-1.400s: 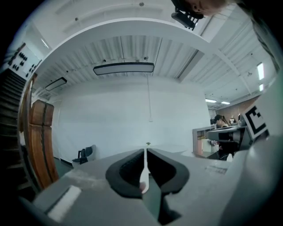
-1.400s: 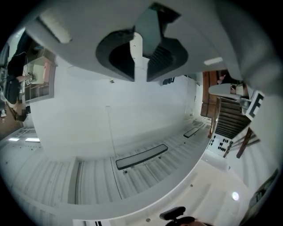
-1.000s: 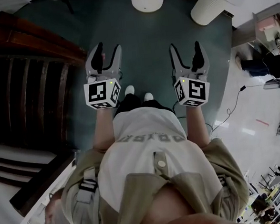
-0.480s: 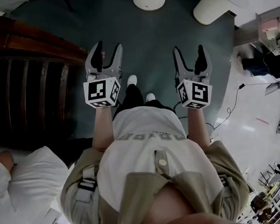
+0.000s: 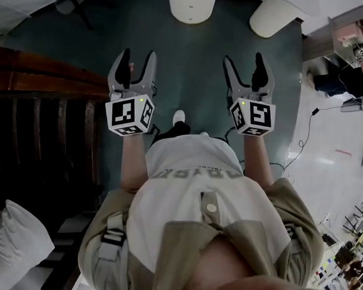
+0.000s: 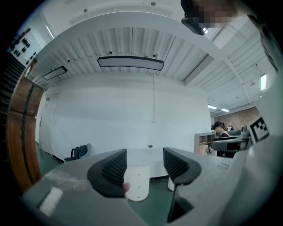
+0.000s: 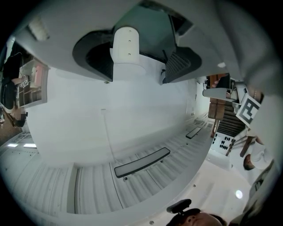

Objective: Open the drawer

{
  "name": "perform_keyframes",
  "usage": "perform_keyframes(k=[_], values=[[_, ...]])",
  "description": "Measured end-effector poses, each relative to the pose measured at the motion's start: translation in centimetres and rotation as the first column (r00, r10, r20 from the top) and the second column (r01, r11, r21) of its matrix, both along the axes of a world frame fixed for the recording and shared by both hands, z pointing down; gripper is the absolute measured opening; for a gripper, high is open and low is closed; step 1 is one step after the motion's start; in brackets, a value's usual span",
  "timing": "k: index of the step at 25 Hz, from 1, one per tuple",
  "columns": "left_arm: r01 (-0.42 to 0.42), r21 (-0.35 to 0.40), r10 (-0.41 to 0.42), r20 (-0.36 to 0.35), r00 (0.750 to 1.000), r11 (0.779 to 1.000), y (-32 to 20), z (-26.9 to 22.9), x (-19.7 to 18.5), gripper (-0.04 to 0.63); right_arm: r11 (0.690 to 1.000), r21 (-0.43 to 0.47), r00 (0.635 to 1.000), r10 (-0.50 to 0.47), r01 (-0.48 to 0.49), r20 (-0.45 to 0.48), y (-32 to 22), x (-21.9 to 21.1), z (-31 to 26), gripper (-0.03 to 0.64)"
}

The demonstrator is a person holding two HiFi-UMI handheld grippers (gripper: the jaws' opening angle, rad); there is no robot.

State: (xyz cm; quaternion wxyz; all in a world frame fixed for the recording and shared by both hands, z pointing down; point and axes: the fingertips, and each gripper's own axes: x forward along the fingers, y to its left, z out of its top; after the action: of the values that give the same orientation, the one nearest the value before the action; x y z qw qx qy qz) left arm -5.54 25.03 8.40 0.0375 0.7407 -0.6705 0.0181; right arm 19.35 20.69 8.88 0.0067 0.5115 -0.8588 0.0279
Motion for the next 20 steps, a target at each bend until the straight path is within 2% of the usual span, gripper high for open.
perform_keyframes(k=[8, 13, 20], values=[[-0.029, -0.003, 0.029, -0.006, 1.000, 1.000, -4.3, -0.9, -4.7, 0.272, 0.999, -0.020, 1.000, 0.030, -0.030, 0.005, -4.0, -4.1, -0.4, 0.359], [-0.017, -0.038, 0.016, -0.033, 0.999, 0.999, -4.2, 0.2, -8.4, 0.272, 0.997, -0.064, 0.999, 0.038, -0.037, 0.013, -4.3, -6.7, 0.1, 0.359], [-0.020, -0.091, 0.017, -0.037, 0.999, 0.996, -6.0, 2.4, -9.2, 0.273, 0.993, -0.095, 0.998, 0.065, -0.065, -0.011, -7.1, -6.4, 2.1, 0.359]])
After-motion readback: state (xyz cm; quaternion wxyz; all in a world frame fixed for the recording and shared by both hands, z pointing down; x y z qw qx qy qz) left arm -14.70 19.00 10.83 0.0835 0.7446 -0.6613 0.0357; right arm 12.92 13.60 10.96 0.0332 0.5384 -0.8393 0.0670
